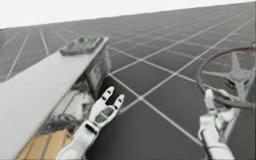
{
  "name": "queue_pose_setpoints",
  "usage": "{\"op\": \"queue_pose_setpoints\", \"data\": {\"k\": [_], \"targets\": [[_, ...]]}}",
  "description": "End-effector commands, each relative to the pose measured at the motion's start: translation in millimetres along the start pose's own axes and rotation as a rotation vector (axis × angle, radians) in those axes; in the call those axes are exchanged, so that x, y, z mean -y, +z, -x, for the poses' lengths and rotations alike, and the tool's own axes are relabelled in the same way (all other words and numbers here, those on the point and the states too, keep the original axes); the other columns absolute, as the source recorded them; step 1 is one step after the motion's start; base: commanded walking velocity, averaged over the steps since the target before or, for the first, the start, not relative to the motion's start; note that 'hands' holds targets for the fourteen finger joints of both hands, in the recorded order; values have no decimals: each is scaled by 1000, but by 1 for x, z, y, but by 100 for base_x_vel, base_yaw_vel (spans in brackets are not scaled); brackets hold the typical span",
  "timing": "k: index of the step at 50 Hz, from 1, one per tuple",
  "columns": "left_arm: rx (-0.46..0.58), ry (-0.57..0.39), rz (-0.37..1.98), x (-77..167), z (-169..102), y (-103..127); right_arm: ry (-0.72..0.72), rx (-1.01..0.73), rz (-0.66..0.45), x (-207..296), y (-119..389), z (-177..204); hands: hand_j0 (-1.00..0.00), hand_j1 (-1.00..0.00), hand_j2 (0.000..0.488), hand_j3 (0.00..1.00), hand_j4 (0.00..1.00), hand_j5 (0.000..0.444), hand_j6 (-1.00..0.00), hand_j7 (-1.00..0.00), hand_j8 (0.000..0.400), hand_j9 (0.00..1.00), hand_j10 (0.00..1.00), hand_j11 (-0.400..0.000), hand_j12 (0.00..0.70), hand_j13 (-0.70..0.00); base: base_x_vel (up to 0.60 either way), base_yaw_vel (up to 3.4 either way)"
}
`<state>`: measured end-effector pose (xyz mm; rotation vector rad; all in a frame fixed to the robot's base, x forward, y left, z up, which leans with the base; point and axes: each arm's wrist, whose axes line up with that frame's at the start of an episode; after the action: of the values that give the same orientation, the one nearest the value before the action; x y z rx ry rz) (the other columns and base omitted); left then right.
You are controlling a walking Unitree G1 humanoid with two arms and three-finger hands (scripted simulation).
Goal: Pick up and drop off the object
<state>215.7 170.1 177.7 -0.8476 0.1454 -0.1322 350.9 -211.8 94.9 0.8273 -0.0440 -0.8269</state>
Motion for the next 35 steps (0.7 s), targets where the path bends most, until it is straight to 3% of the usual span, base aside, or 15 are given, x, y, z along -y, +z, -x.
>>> {"op": "queue_pose_setpoints", "data": {"k": [1,35], "targets": [[-7,-20,-14,7,-3,-1,1,28,-25,3,10,-3,0,0,0,1000,1000,0,0,0,0,1000,1000,-400,0,-700,60,1],[-7,-20,-14,7,-3,-1,1,28,-25,3,10,-3,0,0,0,1000,1000,0,0,0,0,1000,1000,-400,0,-700,59,2]]}}
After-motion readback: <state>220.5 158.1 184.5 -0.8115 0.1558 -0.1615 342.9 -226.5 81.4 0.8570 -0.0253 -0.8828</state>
